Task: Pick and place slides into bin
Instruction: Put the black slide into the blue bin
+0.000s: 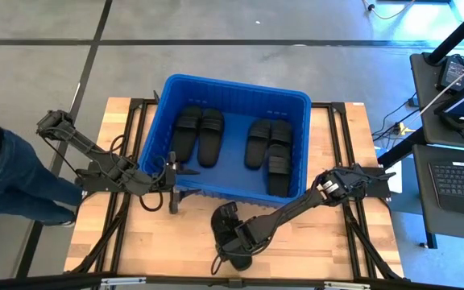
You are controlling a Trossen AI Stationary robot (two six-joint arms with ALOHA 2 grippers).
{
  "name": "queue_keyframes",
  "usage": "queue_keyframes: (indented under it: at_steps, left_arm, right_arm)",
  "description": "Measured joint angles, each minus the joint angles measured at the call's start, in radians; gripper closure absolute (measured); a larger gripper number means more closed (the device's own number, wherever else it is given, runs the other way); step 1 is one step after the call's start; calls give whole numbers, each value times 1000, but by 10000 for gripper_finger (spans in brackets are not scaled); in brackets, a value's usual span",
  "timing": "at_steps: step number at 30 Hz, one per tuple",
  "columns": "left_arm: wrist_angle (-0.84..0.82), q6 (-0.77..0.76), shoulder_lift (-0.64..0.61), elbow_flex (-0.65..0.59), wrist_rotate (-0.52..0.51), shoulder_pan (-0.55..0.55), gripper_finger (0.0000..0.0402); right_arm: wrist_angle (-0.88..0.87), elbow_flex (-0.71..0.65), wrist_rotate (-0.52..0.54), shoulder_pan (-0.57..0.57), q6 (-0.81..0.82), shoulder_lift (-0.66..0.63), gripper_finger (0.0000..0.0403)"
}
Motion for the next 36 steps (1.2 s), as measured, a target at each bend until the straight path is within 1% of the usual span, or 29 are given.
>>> queue_keyframes:
  at_steps: [2,3,6,8,12,15,17,21,24,26,29,33,36]
  left_arm:
    - [0,0,0,0,0,0,153]
    - [0,0,0,0,0,0,153]
    - [0,0,0,0,0,0,153]
    - [0,0,0,0,0,0,153]
    - [0,0,0,0,0,0,153]
    - [0,0,0,0,0,0,153]
    - [1,0,0,0,0,0,153]
    - [0,0,0,0,0,-1,153]
    - [0,0,0,0,0,-2,153]
    - [0,0,0,0,0,-2,153]
    - [0,0,0,0,0,-1,153]
    - [-1,0,0,0,0,-2,153]
    - [-2,0,0,0,0,-1,153]
  right_arm:
    - [-22,15,-6,0,-2,0,385]
    - [-44,30,-13,0,-4,0,388]
    - [-108,91,-45,-2,6,0,383]
    - [-154,143,-84,-8,24,0,381]
    - [-230,278,-181,-26,29,-1,388]
    - [-281,383,-220,-36,34,-1,388]
    - [-222,363,-227,-37,38,-45,388]
    - [-235,386,-240,-39,95,-104,388]
    - [-229,378,-237,-41,124,-159,388]
    - [-230,385,-196,-41,151,-192,388]
    - [-241,384,-88,-42,164,-244,388]
    - [-281,384,115,-49,186,-305,388]
    - [-368,384,278,-66,219,-340,388]
